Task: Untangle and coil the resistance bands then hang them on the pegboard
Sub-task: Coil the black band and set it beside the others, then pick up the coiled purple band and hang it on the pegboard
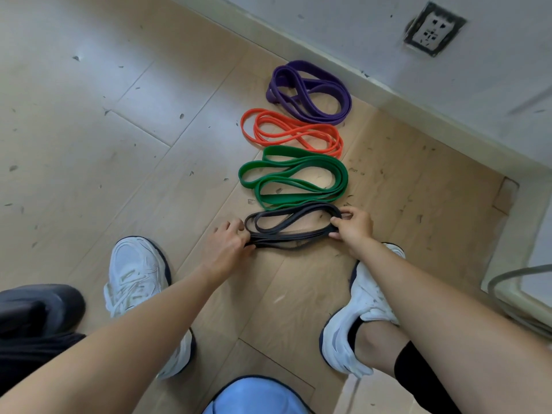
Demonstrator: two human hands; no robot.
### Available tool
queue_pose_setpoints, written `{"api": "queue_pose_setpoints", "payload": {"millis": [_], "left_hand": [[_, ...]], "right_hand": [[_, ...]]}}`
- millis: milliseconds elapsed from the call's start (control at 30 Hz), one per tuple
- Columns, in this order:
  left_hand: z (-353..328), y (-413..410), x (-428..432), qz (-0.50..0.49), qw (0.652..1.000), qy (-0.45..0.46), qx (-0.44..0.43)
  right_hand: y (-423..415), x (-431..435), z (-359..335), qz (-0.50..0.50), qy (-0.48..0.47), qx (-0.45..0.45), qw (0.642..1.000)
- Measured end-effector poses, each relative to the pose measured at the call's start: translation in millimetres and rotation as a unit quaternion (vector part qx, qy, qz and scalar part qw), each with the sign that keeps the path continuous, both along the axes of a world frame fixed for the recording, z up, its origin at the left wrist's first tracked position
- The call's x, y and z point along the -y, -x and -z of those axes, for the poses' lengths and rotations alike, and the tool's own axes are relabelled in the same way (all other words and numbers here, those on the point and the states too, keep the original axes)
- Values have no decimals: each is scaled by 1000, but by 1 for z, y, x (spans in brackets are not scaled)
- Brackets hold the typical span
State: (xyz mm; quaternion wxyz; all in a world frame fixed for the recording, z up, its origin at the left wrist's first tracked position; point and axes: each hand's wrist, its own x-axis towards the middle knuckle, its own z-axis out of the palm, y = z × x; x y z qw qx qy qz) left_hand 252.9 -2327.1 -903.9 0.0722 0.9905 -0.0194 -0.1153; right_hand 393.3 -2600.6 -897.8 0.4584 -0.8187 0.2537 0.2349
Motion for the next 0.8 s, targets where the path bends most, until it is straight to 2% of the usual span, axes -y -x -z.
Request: {"api": "queue_pose_setpoints", "payload": {"millis": [167,267,533,667,800], "left_hand": [[-7,-8,-7,18,998,-63,25],[-7,-3,-8,18,998,-61,-14],[-44,-19,-19,-49,987,71,-139],[-73,-39,-29,-87,976,119,-162],[-112,-60,-29,-70,972,150,-165]], "right_hand": [[7,-2,10,-8,-9,-17,1000],[6,2,8,-61,9,-30,998],[-9,13,-21,-241,67,-38,968],[-16,11,-51,-299,89,-38,949],[-23,5,-85,-336,92,-9,937]]}}
